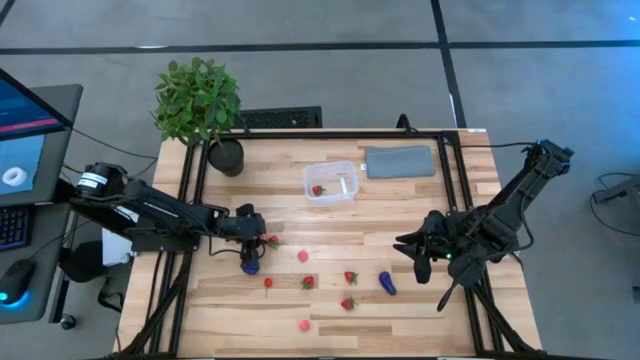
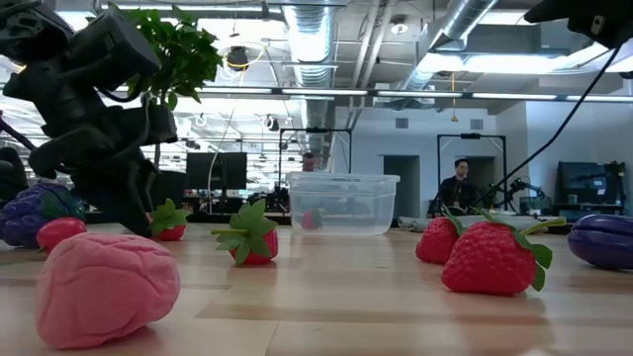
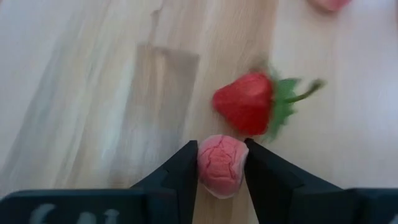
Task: Pick and placing Produce into tupperware
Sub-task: Put the top apricot into the container
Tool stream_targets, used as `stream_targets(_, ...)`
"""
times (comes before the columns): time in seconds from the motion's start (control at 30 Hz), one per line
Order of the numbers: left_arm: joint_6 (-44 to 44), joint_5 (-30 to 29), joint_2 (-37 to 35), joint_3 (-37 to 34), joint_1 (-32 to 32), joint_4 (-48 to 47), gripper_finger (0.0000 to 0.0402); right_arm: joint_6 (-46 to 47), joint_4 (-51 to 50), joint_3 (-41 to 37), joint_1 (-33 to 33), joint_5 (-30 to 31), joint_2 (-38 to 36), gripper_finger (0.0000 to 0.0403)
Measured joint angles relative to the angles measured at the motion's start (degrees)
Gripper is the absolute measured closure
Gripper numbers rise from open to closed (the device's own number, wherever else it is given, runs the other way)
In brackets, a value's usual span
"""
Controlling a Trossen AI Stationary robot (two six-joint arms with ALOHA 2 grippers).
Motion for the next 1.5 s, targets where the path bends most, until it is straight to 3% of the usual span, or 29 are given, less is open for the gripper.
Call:
stream_targets(0.47, 6.5, -3.1, 0.0, 8.0, 4.0, -8.4, 0.0292, -0.1, -0.1, 0.0, 0.0, 0.0, 0.0, 0.0271)
stream_targets(1.03, 20.5, -3.1, -0.1, 22.6, 15.4, -5.4, 0.0292, -1.5, -0.2, 0.0, 0.0, 0.0, 0.0, 0.0271)
stream_targets(1.23, 22.1, 0.8, -0.1, 24.9, 21.6, 1.0, 0.0292, -1.6, -0.2, 0.0, 0.0, 0.1, 0.5, 0.0271)
stream_targets(1.5, 22.0, 5.4, 5.3, 29.7, 25.5, 1.2, 0.0292, -1.7, -0.4, 0.0, 0.0, 0.9, 1.6, 0.0271)
